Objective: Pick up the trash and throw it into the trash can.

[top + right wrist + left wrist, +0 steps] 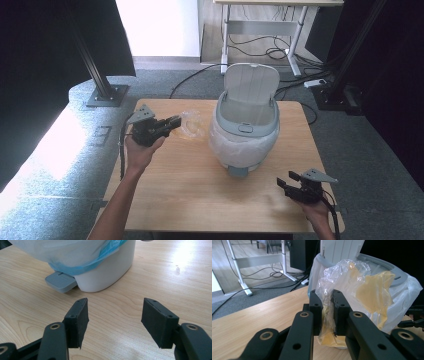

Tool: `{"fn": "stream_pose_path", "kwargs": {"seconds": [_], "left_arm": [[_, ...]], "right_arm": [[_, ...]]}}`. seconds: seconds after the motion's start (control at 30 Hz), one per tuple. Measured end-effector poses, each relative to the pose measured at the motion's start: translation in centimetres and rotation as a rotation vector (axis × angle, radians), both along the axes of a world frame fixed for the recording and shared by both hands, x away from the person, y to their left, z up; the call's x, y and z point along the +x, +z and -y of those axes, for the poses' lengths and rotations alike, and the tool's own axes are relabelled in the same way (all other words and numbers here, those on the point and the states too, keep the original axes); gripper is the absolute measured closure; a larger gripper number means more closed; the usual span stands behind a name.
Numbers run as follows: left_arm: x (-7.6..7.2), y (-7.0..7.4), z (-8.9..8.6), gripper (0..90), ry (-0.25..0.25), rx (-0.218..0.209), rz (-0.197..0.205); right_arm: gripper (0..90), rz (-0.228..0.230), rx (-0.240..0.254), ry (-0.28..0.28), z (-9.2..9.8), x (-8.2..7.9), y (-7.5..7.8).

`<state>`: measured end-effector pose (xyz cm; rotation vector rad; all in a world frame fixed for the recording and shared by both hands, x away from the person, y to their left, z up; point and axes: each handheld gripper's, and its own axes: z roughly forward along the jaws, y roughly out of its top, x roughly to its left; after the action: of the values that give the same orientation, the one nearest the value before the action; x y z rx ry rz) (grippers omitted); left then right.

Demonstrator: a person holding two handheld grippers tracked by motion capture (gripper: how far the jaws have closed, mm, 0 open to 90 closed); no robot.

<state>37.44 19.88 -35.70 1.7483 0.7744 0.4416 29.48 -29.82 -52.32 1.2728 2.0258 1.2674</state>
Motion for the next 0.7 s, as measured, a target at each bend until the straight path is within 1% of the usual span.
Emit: {"fn": "stream_pose_path", "kwargs": {"seconds": [0.07, 0.2, 0.5, 0.7], "left_arm": [[0.0, 0.4, 0.3, 80.0, -0.005, 0.003, 0.005], [0.2, 0.9, 0.8, 80.0, -0.021, -0.014, 0.003], [0.5, 2.2, 2.1, 80.0, -0.037, 0.002, 0.020], [0.8, 3.0, 2.9, 80.0, -0.044, 0.003, 0.028]], "right_arm": [[38.0, -0.001, 0.000, -0.001, 0.0, 0.0, 0.0], [38.0, -0.006, -0.002, 0.001, -0.1, 0.0, -0.1], [38.0, -0.007, -0.002, -0.001, 0.0, 0.0, -0.1], [38.0, -0.008, -0.002, 0.000, 0.0, 0.0, -0.1]]}}
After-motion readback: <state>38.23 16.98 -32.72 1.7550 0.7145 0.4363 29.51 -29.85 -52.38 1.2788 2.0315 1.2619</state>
